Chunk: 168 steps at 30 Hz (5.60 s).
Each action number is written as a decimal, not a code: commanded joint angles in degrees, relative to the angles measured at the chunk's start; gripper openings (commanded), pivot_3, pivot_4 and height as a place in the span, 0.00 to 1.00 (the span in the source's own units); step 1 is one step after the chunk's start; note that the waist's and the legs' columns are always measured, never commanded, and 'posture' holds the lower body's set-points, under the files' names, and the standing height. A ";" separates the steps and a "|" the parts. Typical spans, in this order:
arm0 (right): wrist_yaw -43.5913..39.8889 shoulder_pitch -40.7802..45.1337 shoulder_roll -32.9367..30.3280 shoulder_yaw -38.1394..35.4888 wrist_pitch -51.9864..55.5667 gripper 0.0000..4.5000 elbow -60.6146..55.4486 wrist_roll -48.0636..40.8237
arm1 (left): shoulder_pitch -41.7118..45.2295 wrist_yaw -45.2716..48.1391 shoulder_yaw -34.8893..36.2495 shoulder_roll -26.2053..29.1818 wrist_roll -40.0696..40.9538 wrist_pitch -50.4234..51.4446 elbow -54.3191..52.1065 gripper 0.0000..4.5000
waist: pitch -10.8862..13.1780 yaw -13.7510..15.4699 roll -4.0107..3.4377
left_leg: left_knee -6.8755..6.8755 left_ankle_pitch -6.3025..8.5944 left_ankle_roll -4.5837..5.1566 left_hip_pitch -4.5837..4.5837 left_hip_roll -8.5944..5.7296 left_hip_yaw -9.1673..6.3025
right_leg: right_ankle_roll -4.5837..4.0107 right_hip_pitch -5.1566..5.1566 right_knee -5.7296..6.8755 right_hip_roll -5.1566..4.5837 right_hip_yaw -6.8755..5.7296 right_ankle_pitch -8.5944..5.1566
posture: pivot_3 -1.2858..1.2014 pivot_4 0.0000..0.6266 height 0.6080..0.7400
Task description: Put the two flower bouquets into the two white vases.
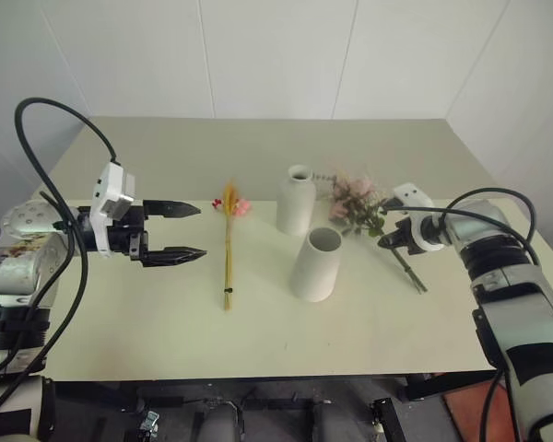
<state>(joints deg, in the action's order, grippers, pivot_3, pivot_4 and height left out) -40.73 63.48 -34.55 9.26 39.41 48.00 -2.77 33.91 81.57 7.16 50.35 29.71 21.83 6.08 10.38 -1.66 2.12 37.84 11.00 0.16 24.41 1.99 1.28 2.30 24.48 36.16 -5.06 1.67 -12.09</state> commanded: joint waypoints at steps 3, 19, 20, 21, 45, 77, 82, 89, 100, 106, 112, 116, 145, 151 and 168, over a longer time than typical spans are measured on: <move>19.92 8.94 7.23 -17.17 -25.46 0.05 0.59 -6.38 | 1.12 0.15 1.30 0.66 0.96 -0.29 -0.66 1.00 | 0.03 -1.19 -0.05 | -0.07 0.00 0.00 0.00 0.01 0.01 | 0.00 0.07 0.05 0.04 0.09 0.00 | 0.52 0.24 1.00; 14.25 19.67 24.34 -28.40 -39.70 0.05 11.46 -17.94 | -1.86 -1.49 4.11 1.97 1.85 0.90 -3.32 1.00 | 0.08 -1.11 -0.13 | -0.18 0.00 0.00 -0.02 0.08 0.01 | -0.06 0.08 0.03 0.08 0.08 0.04 | 0.52 0.24 1.00; 13.98 19.46 24.51 -28.50 -39.80 0.05 11.49 -18.15 | -2.15 -1.67 4.39 2.19 2.02 1.05 -3.61 1.00 | 0.09 -1.09 -0.14 | -0.18 0.00 0.00 -0.02 0.09 0.01 | -0.06 0.08 0.04 0.08 0.07 0.04 | 0.52 0.24 1.00; 13.52 19.12 24.64 -28.42 -39.88 0.05 11.26 -18.28 | -2.56 -1.84 4.76 2.45 2.26 1.19 -3.91 1.00 | 0.09 -1.02 -0.14 | -0.19 0.00 0.00 -0.02 0.09 0.01 | -0.06 0.09 0.03 0.08 0.07 0.04 | 0.52 0.24 1.00; 4.50 10.93 26.45 -21.66 -44.10 0.79 7.20 -13.74 | -5.06 -3.26 5.84 3.07 2.98 0.67 -5.41 1.00 | 0.10 -1.16 -0.16 | -0.19 0.00 -0.01 -0.06 0.16 0.01 | -0.11 0.09 0.04 0.15 0.07 0.07 | 0.52 0.24 1.00; -4.61 -21.38 -16.36 -22.83 3.50 0.99 -58.03 -24.40 | 13.17 -75.33 -1.17 -27.72 -10.38 70.67 -13.35 1.00 | 0.12 0.46 -0.09 | -0.10 0.01 -0.02 -0.23 0.49 0.03 | -0.11 -0.05 -0.08 0.65 0.29 0.09 | 0.52 0.24 1.00; -10.95 -26.03 -24.58 -26.36 9.56 0.99 -62.18 -29.62 | 17.99 -77.53 -0.96 -30.42 -9.78 70.67 -4.18 1.00 | 0.13 0.88 -0.06 | -0.10 0.01 -0.02 -0.18 0.49 0.03 | -0.13 -0.05 -0.14 0.64 0.28 0.10 | 0.52 0.24 1.00; -23.60 -39.79 -34.44 -37.28 11.33 0.99 -66.43 -35.78 | 22.45 -78.59 -0.87 -35.23 -7.98 70.67 6.48 1.00 | 0.14 1.62 -0.04 | -0.07 0.02 -0.03 -0.09 0.38 0.03 | -0.08 -0.10 -0.29 0.55 0.30 0.12 | 0.52 0.24 1.00; -23.69 -47.28 -36.27 -45.08 12.37 1.00 -68.01 -36.01 | 26.94 -76.40 -4.18 -36.30 -9.56 70.67 16.10 0.43 | 0.13 1.20 -0.05 | -0.07 0.02 -0.04 -0.29 0.33 0.04 | 0.22 -0.21 -0.22 0.56 0.41 -0.06 | 0.52 0.24 1.00; -24.80 -52.83 -36.42 -49.64 11.42 1.00 -67.98 -33.79 | 27.15 -76.80 -3.64 -36.66 -12.30 69.01 17.34 0.01 | 0.12 1.44 -0.04 | -0.07 0.03 -0.04 -0.29 0.25 0.03 | 0.25 -0.23 -0.23 0.50 0.42 -0.06 | 0.52 0.24 1.00; -27.74 -58.76 -35.79 -55.88 10.45 1.00 -68.13 -32.55 | 24.32 -78.38 4.37 -36.89 -13.04 55.20 6.35 0.01 | 0.13 1.25 -0.03 | -0.07 0.03 -0.05 -0.23 0.24 0.02 | 0.26 -0.17 -0.23 0.49 0.43 -0.06 | 0.52 0.24 1.00; -29.29 -61.80 -34.97 -58.61 9.37 1.00 -68.02 -31.98 | 22.27 -69.23 16.51 -36.37 -1.23 49.94 -4.78 0.01 | 0.14 0.88 -0.02 | -0.07 0.06 -0.13 -0.16 0.28 0.03 | -0.10 -0.08 -0.24 0.52 0.49 0.17 | 0.52 0.24 1.00; -31.60 -75.99 -23.94 -65.56 -7.24 1.00 -72.48 -30.31 | 22.60 -19.92 3.05 -38.96 14.22 11.86 6.76 0.01 | 0.12 0.95 -0.02 | 0.02 0.06 -0.11 -0.31 0.14 0.03 | 0.39 -0.35 -0.26 0.57 0.71 -0.11 | 0.52 0.24 1.00; -27.70 -75.36 -23.40 -65.24 -6.94 1.00 -72.94 -30.30 | 23.47 -18.73 0.70 -41.88 11.24 7.14 11.57 0.01 | 0.13 1.01 -0.02 | 0.02 0.06 -0.11 -0.28 0.12 0.02 | 0.41 -0.33 -0.28 0.57 0.72 -0.12 | 0.52 0.24 1.00; -26.29 -76.93 -22.51 -65.01 -8.08 1.00 -73.88 -30.79 | 19.85 -9.06 -6.44 -38.74 5.87 3.06 11.91 0.51 | 0.12 0.87 -0.02 | 0.02 0.06 -0.10 -0.29 0.14 0.02 | 0.42 -0.32 -0.26 0.58 0.73 -0.13 | 0.52 0.24 1.00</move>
<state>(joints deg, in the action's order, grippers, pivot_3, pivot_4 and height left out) -67.42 -13.89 -56.89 -53.64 32.70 -25.37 -32.95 53.43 71.46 0.80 10.72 35.89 26.08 20.16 10.50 -0.79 2.10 37.86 11.05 0.06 24.11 2.13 1.29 2.72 24.15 35.89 -4.47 2.40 -12.22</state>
